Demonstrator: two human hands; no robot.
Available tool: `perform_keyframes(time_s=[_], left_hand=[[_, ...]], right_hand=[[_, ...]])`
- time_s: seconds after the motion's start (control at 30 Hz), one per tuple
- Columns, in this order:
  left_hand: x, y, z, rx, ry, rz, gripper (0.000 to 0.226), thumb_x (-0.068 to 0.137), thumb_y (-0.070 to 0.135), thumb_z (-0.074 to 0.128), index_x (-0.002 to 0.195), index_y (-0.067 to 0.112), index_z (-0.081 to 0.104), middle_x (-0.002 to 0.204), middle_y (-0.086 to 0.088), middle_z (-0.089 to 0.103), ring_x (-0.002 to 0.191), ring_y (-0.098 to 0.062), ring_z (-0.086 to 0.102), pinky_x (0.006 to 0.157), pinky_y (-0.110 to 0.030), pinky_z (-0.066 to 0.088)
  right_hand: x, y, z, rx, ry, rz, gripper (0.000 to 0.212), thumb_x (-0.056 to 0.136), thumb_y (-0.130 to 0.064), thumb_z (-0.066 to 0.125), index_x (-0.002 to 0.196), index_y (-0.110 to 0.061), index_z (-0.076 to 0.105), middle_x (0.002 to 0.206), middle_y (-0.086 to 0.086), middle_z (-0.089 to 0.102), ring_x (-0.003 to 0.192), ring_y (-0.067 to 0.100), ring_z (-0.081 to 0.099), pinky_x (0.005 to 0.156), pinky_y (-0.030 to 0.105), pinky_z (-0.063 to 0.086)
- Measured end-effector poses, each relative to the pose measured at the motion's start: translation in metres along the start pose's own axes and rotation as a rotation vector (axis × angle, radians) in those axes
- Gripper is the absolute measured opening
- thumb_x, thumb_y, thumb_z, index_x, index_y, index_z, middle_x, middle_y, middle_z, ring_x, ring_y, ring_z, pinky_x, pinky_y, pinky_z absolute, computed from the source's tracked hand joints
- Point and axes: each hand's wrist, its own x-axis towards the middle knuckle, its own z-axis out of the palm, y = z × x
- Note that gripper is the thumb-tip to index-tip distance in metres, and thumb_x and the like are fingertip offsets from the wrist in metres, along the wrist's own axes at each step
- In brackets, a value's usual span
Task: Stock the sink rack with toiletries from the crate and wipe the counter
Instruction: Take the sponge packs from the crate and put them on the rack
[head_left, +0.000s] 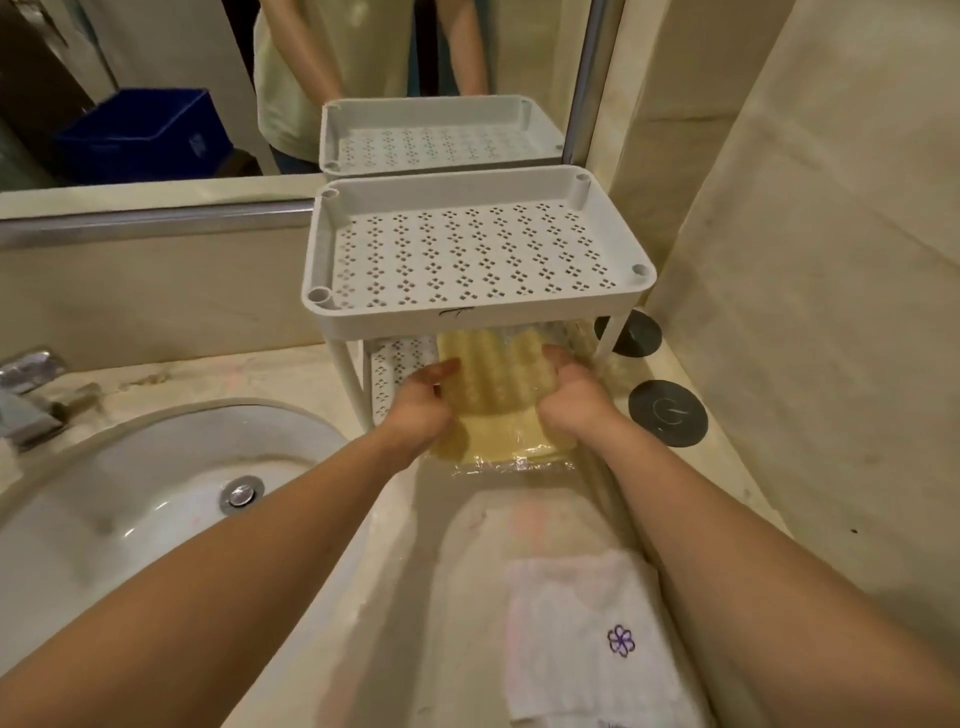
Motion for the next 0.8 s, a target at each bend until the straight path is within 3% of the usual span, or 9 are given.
perform_keyframes(time_s=[0.1,0.17,0.23,0.33,0.4,0.47,0.57,0.63,0.8], left_hand=[[0.018,-0.006,0.006,-0.029,0.065,-0.036,0.065,0.086,-0.017,0.042,0.139,0.02,0.049,0.142,-0.003,0.048,0.114,-0.017,0.059,0.085,-0.024,0.056],[0.029,-0.009,0.01,-0.035,0.111,-0.035,0.067,0.085,-0.017,0.04,0.139,0.022,0.05,0.14,-0.004,0.051,0.113,-0.016,0.06,0.092,-0.033,0.054],[0.04,-0.011,0.013,-0.052,0.163,-0.041,0.064,0.087,-0.017,0.04,0.138,0.02,0.051,0.14,-0.004,0.051,0.124,-0.019,0.054,0.103,-0.035,0.047],[0.055,-0.015,0.016,-0.065,0.196,-0.026,0.064,0.086,-0.017,0.041,0.139,0.018,0.05,0.141,-0.005,0.051,0.125,-0.021,0.053,0.103,-0.035,0.048],[0.064,-0.017,0.018,-0.053,0.212,-0.025,0.067,0.085,-0.017,0.042,0.14,0.021,0.049,0.139,-0.006,0.054,0.119,-0.024,0.059,0.084,-0.028,0.057],[0.071,-0.018,0.019,-0.032,0.224,-0.032,0.068,0.085,-0.016,0.042,0.14,0.024,0.049,0.136,-0.007,0.056,0.109,-0.022,0.063,0.065,-0.021,0.055],[0.075,-0.017,0.025,-0.018,0.195,-0.025,0.069,0.086,-0.017,0.041,0.142,0.023,0.047,0.14,-0.006,0.052,0.121,-0.021,0.057,0.092,-0.027,0.053],[0.075,-0.018,0.029,0.005,0.178,-0.031,0.069,0.086,-0.018,0.04,0.143,0.02,0.046,0.143,-0.006,0.048,0.127,-0.022,0.052,0.097,-0.024,0.048],[0.081,-0.025,0.034,-0.006,0.101,-0.046,0.069,0.086,-0.02,0.043,0.144,0.018,0.043,0.149,-0.008,0.04,0.135,-0.024,0.044,0.107,-0.04,0.043]], right_hand=[[0.021,0.002,0.003,-0.127,-0.007,-0.015,0.076,0.092,-0.003,0.05,0.156,-0.026,0.016,0.162,0.002,0.014,0.149,0.025,0.017,0.116,0.034,0.03],[0.032,0.002,0.006,-0.203,-0.003,-0.034,0.074,0.094,-0.006,0.047,0.156,-0.024,0.011,0.164,0.0,0.004,0.151,0.022,0.007,0.12,0.034,0.021],[0.041,0.001,0.007,-0.267,0.04,-0.061,0.072,0.096,-0.01,0.046,0.156,-0.022,0.01,0.164,-0.001,-0.004,0.151,0.019,-0.005,0.12,0.032,0.01],[0.055,-0.001,0.011,-0.326,0.13,-0.129,0.075,0.092,-0.014,0.051,0.156,-0.02,0.012,0.164,0.0,-0.005,0.151,0.019,-0.008,0.123,0.033,0.004],[0.063,-0.002,0.015,-0.364,0.168,-0.152,0.078,0.09,-0.017,0.054,0.156,-0.02,0.013,0.164,0.002,0.0,0.151,0.021,-0.003,0.123,0.037,0.011],[0.07,-0.001,0.018,-0.376,0.196,-0.146,0.08,0.088,-0.016,0.055,0.156,-0.02,0.014,0.164,0.004,0.006,0.151,0.023,0.003,0.123,0.038,0.015],[0.074,-0.001,0.021,-0.408,0.187,-0.094,0.078,0.089,-0.014,0.056,0.155,-0.017,0.014,0.162,0.008,0.008,0.15,0.025,0.003,0.123,0.037,0.011],[0.076,0.0,0.024,-0.448,0.183,-0.063,0.075,0.089,-0.014,0.058,0.153,-0.013,0.019,0.161,0.01,0.008,0.15,0.027,0.003,0.121,0.038,0.01],[0.08,0.002,0.032,-0.536,0.17,-0.025,0.074,0.09,-0.02,0.063,0.151,-0.01,0.023,0.161,0.01,0.005,0.15,0.028,0.004,0.12,0.038,0.012]])
